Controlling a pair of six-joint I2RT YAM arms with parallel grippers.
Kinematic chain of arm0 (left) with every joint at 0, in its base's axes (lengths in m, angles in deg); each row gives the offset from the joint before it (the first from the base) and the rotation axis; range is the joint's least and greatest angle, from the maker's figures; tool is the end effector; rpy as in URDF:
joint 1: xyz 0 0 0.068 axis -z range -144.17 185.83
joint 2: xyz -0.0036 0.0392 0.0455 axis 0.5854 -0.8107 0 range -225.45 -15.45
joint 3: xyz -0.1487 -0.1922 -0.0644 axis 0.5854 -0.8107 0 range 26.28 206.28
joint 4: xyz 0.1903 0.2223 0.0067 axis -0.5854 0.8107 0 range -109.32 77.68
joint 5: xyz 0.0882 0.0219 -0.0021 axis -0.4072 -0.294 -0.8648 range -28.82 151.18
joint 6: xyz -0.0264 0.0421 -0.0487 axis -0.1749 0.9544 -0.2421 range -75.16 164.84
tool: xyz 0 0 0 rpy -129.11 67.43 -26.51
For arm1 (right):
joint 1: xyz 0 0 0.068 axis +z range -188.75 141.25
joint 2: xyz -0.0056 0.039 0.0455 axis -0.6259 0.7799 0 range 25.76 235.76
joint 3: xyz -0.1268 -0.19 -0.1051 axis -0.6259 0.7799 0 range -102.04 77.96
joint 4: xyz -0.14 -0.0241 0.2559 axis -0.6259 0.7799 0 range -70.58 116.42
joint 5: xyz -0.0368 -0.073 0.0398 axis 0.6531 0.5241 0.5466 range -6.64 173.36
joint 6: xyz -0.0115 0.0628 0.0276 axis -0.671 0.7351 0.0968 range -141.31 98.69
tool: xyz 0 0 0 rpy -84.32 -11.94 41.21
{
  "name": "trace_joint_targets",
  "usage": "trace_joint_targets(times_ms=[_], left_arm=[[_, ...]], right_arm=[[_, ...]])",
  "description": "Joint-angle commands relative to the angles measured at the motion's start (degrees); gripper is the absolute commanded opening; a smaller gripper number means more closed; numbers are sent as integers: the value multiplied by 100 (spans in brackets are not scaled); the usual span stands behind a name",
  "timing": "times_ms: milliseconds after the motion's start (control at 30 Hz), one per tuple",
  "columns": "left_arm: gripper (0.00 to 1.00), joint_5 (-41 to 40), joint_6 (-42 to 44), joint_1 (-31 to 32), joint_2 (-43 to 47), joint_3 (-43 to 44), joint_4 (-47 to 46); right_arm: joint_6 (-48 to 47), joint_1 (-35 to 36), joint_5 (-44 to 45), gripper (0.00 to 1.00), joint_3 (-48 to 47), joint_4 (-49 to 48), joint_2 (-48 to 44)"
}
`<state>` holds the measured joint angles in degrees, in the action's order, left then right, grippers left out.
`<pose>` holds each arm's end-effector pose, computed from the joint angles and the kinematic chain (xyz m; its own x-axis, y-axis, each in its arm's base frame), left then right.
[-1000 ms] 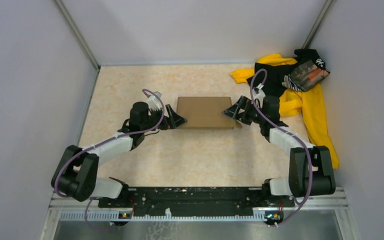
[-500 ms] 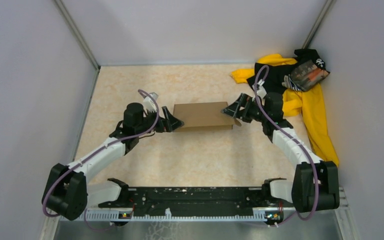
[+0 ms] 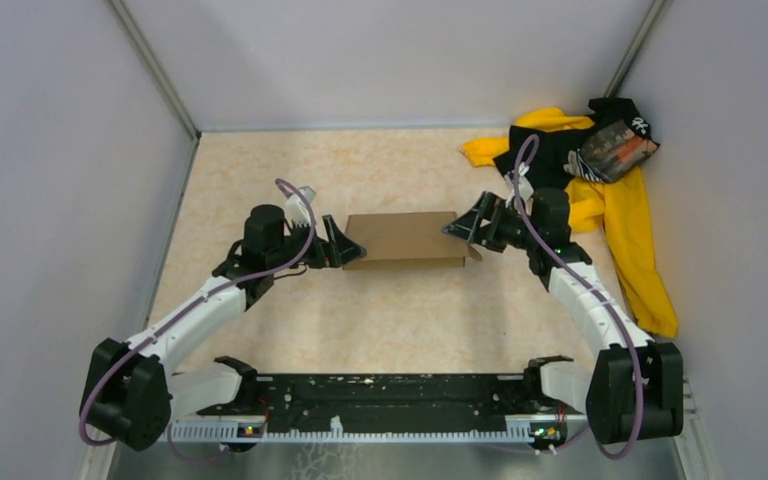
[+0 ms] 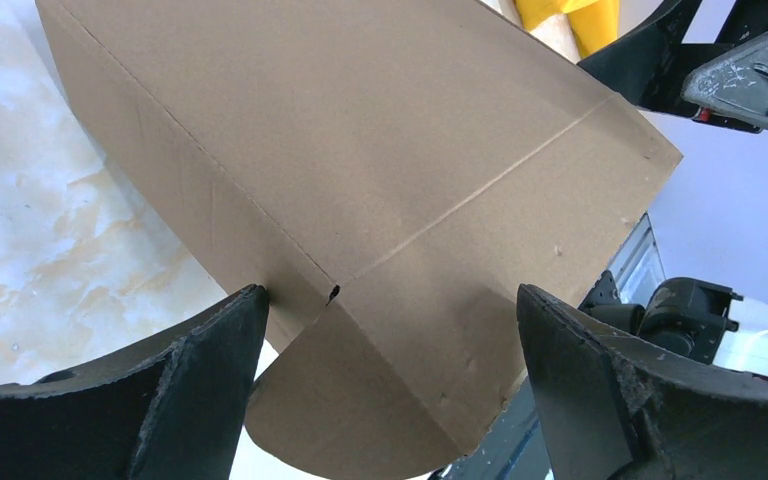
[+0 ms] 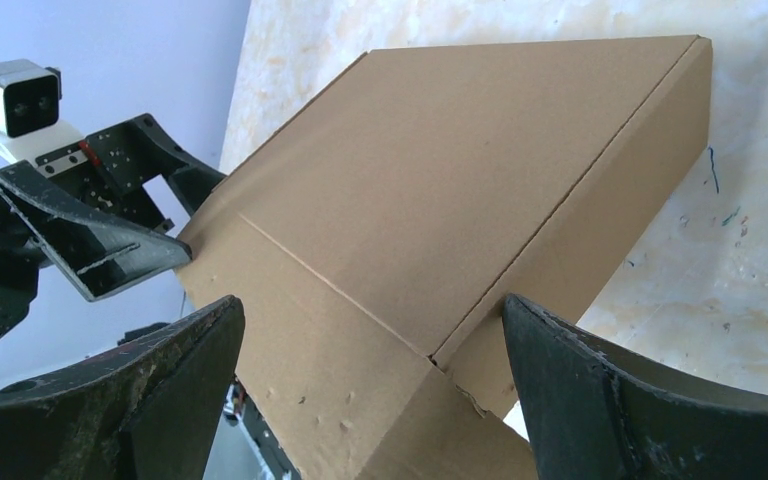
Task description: Fold the paper box
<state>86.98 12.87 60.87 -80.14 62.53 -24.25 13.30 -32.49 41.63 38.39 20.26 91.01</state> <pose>0.2654 -0.1511 0.2027 -0.6998 -0.1993 -0.6860 0.4386 0.6381 -0.6328 0.2935 0.0701 0.2149 -0.7479 0.3444 -0.5675 -0.3020 0.5848 0.7529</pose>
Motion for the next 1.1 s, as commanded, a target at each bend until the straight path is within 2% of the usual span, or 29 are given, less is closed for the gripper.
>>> trace_joint_targets(times_ms=[0,533,867,1067], left_arm=[[99,439,-179,54,131,336,157],[99,771,-713,53,417,954,1657],[99,955,-969,41,113,1170,2075],[99,1287,-1280,-20,9,1244,1785]], right_arm=[[46,86,-367,99,-357,201,-343],[257,161,-563,99,-531,1009,-692],[374,213,-518,99,-706,1208,-549],[432,218,-511,99,-880,1114,-314]])
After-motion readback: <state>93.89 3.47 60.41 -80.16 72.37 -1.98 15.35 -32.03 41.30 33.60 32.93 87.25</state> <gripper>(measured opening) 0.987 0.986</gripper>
